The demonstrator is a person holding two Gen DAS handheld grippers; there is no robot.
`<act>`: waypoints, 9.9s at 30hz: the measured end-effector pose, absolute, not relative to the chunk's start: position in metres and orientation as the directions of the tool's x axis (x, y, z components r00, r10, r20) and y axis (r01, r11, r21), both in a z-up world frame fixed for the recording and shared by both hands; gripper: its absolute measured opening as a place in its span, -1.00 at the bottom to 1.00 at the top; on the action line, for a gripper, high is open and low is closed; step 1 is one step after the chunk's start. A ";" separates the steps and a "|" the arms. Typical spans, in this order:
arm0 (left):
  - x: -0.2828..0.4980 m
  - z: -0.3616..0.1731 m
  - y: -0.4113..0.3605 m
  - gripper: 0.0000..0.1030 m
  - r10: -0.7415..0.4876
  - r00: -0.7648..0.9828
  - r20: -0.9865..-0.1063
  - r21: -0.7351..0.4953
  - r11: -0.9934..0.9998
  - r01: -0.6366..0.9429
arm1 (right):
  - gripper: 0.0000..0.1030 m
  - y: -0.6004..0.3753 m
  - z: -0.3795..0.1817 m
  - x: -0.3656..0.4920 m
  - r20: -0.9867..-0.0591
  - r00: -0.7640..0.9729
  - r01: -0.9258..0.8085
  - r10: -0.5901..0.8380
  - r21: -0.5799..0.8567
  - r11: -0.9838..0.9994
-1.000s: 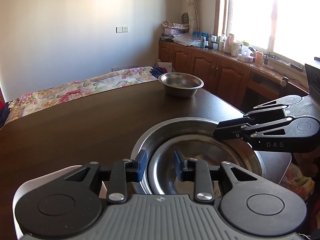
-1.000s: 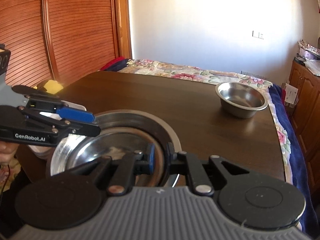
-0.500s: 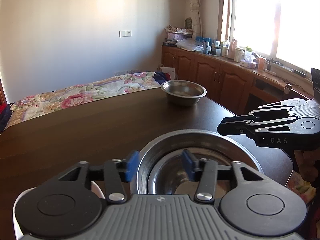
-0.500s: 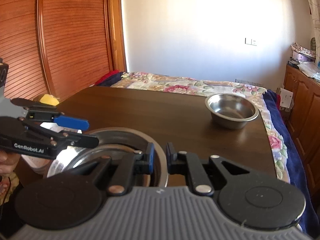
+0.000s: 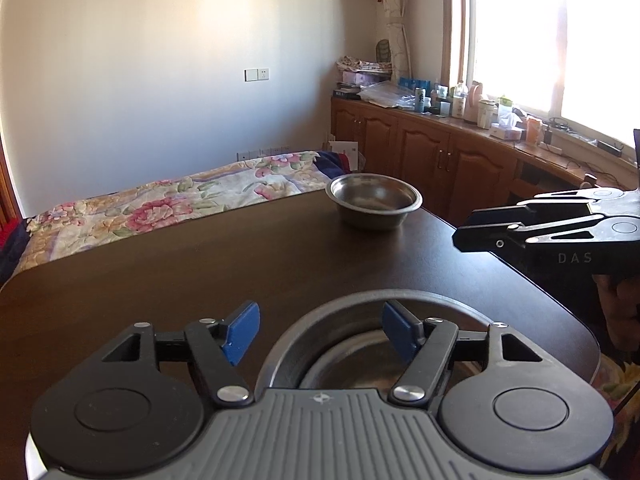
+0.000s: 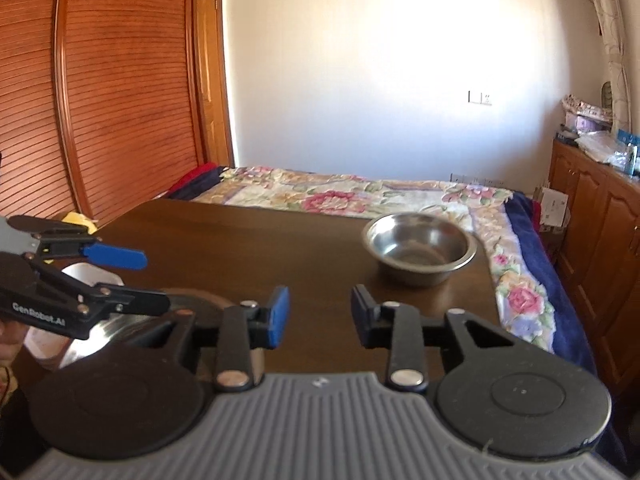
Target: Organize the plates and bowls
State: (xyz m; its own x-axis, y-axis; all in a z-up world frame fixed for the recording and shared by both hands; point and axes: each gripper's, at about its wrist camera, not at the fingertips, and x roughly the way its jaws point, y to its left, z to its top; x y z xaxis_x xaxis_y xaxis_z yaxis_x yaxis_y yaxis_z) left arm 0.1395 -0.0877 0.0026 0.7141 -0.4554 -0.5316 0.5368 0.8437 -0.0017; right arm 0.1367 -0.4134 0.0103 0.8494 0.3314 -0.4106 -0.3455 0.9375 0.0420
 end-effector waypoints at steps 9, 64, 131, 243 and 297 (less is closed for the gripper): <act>0.168 0.019 -0.111 0.48 -0.434 0.735 -0.521 0.012 0.857 0.515 | 0.00 -0.443 0.015 0.168 -0.371 0.876 -0.318 0.309 0.038 0.947; 0.341 -0.022 -0.230 -0.31 -0.444 0.545 -0.711 -0.064 0.812 0.580 | -0.07 -0.496 -0.033 0.287 -0.516 0.783 -0.255 0.347 0.243 0.936; 0.141 0.067 -0.096 -0.72 -0.537 0.672 -0.509 -0.063 0.802 0.594 | -0.80 -0.421 0.049 0.140 -0.377 0.870 -0.294 0.317 0.120 0.948; 0.063 -0.042 -0.049 0.15 -0.394 0.824 -0.408 -0.112 0.917 0.383 | 0.39 -0.368 -0.045 0.089 -0.252 0.944 -0.210 0.215 0.049 0.976; 0.056 0.002 0.007 -0.34 -0.339 0.863 -0.374 -0.121 0.941 0.317 | -0.20 -0.326 -0.021 0.093 -0.214 0.892 -0.374 0.398 0.144 0.916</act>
